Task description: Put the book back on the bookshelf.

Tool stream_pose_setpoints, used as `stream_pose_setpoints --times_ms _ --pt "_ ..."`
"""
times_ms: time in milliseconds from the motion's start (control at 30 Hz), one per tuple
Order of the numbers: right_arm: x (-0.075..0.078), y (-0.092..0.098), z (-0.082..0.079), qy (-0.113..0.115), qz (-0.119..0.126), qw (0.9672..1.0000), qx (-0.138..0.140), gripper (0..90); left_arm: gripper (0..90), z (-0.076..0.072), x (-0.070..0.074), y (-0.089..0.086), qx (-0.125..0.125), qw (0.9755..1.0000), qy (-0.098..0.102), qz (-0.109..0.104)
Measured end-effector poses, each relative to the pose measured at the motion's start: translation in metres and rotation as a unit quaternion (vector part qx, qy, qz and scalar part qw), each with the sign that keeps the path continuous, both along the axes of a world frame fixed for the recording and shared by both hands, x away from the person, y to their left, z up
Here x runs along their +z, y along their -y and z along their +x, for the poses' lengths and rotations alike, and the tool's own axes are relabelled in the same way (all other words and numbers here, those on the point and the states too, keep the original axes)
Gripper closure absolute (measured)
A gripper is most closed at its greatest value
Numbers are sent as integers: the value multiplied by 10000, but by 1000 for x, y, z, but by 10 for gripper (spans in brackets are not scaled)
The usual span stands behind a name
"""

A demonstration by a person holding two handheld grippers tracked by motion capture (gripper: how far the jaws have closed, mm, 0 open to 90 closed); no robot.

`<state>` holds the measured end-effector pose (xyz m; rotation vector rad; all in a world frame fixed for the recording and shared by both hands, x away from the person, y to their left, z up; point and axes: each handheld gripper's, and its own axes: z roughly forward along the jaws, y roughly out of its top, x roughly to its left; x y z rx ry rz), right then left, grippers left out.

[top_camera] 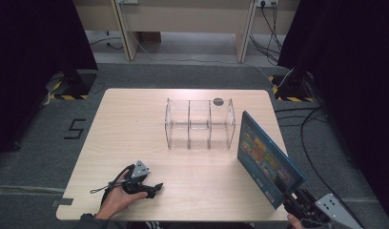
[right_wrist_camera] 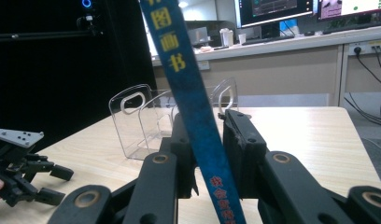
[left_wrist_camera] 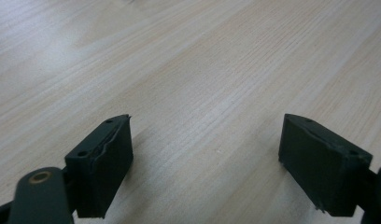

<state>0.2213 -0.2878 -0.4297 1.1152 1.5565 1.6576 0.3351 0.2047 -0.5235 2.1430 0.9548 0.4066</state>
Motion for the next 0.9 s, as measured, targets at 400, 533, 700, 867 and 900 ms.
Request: stream_pose_setpoints --times_ms 400,533,700,867,900 --pt "-4 7 9 91 -438 9989 -142 725 121 -1 -1 1 17 10000 11 -6" --pt "-7 8 13 66 -560 9983 -135 725 104 -1 -1 3 19 10000 4 12" --pt "-12 9 18 1 -660 9977 -154 723 98 -1 -1 3 26 10000 5 0" --pt "-15 9 21 -14 -687 9975 -169 727 87 -1 -2 4 23 10000 -1 4" --pt "-15 9 22 -22 -692 9975 -153 728 81 -1 -2 4 19 10000 -10 10"
